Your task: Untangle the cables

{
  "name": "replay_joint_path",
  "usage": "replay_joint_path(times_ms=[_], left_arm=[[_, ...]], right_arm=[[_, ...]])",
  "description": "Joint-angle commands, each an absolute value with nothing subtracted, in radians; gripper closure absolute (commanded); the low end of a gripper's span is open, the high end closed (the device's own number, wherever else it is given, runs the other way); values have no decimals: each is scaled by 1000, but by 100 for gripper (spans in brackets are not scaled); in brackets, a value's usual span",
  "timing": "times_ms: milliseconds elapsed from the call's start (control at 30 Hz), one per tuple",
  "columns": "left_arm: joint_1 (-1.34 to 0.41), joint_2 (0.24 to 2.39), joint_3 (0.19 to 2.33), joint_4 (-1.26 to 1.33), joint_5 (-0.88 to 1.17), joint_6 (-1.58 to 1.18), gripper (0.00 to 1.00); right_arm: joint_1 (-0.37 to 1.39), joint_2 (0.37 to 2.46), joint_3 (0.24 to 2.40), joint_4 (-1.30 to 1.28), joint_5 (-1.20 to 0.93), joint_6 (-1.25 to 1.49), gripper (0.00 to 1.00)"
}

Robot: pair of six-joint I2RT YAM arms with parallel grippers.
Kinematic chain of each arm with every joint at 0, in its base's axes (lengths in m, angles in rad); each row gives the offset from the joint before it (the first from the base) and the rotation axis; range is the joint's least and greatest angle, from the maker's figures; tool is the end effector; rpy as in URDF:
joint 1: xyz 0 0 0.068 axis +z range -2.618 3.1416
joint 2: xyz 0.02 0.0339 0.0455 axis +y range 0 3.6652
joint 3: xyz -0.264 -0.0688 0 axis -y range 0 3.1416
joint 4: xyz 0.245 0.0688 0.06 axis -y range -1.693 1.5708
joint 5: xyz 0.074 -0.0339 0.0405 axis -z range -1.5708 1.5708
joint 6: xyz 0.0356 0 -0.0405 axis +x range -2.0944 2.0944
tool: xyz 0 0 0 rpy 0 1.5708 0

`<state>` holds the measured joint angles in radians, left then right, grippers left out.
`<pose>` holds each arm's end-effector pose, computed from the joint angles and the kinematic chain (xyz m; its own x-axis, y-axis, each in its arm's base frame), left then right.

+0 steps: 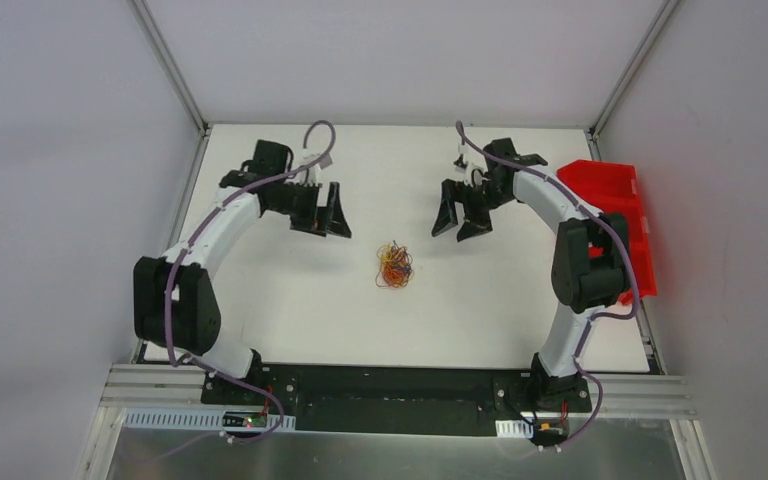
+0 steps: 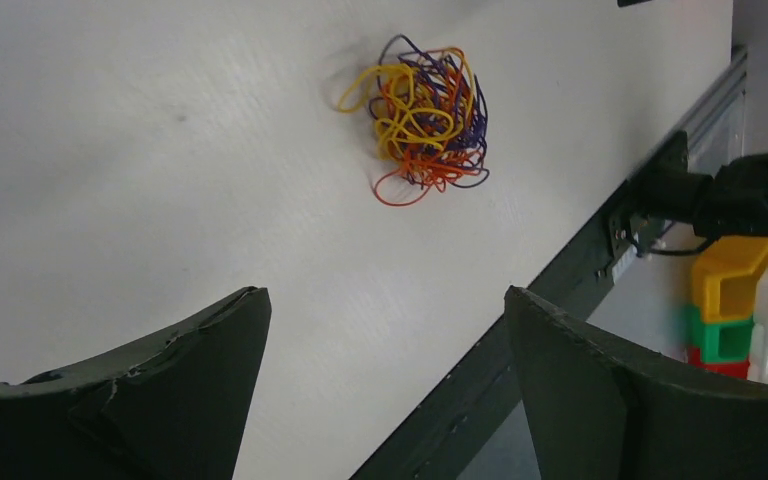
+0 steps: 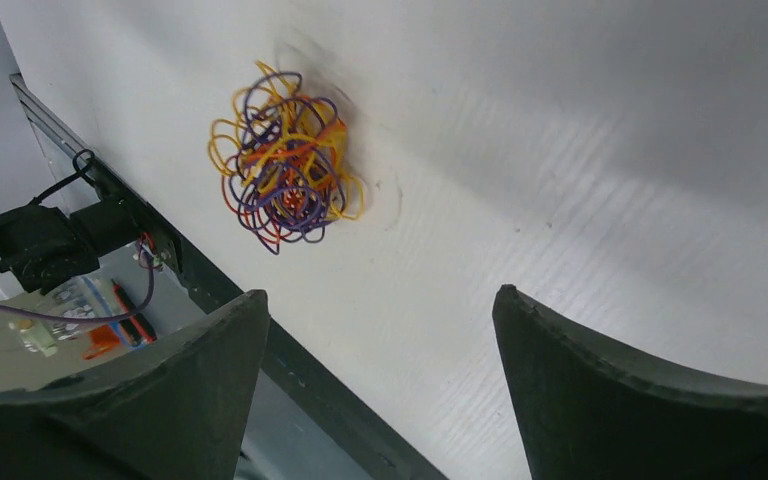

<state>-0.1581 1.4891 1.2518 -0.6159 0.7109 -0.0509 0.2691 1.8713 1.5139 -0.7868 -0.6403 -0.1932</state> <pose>0.3095 -0.0729 0.3013 -0.7707 0.0838 -0.6317 0.5045 0.6859 -0.5244 0.3714 0.1245 0.2428 -0.7746 -0.3733 -0.5105 -0.6116 0.6477 0.4543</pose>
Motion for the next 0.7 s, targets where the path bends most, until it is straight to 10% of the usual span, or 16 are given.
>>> replay_joint_path(times_ms=[0,667], left_arm=[[-269,1594,1175,-501,869,-127,15],[-469,1978,1102,58,973,-484,40]], right_arm=[[301,1840,1392,-709,-739,-94,18],[452,2051,1320,-362,-811,214,47]])
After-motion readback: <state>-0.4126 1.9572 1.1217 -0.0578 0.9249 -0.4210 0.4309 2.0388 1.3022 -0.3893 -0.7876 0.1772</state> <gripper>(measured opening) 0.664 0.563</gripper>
